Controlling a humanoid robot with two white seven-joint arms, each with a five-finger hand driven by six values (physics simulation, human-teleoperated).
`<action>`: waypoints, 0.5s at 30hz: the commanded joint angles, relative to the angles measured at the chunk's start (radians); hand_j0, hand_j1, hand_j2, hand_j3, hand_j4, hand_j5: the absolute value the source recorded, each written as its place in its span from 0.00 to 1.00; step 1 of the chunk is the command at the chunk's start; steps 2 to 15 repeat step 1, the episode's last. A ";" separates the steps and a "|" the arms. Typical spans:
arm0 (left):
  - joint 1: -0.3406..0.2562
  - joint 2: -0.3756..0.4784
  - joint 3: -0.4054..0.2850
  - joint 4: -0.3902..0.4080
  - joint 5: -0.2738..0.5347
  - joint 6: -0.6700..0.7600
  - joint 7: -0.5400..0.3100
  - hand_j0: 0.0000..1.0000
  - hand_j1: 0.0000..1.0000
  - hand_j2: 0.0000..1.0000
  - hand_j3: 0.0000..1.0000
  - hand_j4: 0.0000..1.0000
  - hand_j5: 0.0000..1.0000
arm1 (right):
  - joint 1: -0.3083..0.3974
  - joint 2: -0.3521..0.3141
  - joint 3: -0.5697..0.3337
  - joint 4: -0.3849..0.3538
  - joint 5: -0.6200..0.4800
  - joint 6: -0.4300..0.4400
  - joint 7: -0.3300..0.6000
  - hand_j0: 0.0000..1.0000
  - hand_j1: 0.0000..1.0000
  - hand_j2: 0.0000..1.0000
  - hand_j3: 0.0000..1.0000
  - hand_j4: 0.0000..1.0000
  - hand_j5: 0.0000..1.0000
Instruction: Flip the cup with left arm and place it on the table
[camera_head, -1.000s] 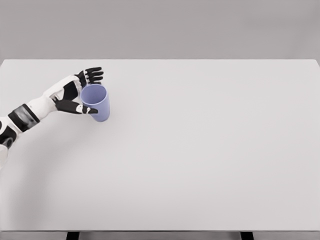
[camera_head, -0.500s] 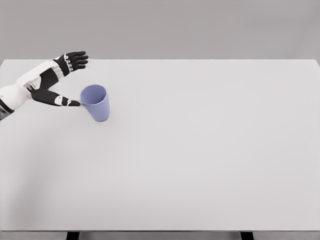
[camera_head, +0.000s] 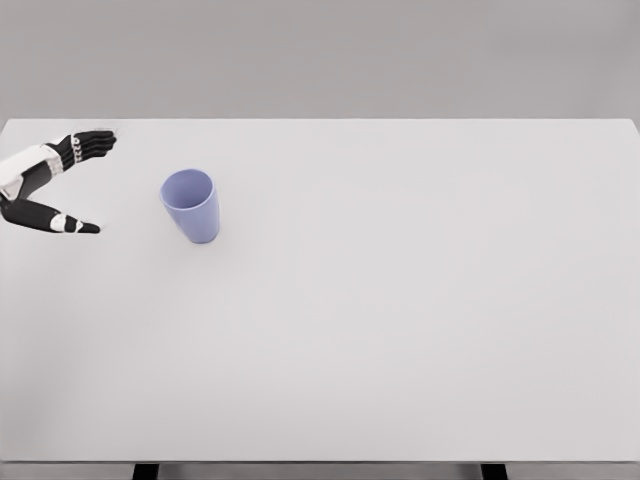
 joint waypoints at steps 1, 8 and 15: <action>0.000 0.002 0.004 0.044 -0.047 0.000 0.000 1.00 1.00 1.00 1.00 1.00 1.00 | 0.002 0.000 -0.001 0.000 0.000 0.000 0.000 1.00 1.00 1.00 1.00 1.00 1.00; 0.000 0.002 0.004 0.044 -0.047 0.000 0.000 1.00 1.00 1.00 1.00 1.00 1.00 | 0.002 0.000 -0.001 0.000 0.000 0.000 0.000 1.00 1.00 1.00 1.00 1.00 1.00; 0.000 0.002 0.004 0.044 -0.047 0.000 0.000 1.00 1.00 1.00 1.00 1.00 1.00 | 0.002 0.000 -0.001 0.000 0.000 0.000 0.000 1.00 1.00 1.00 1.00 1.00 1.00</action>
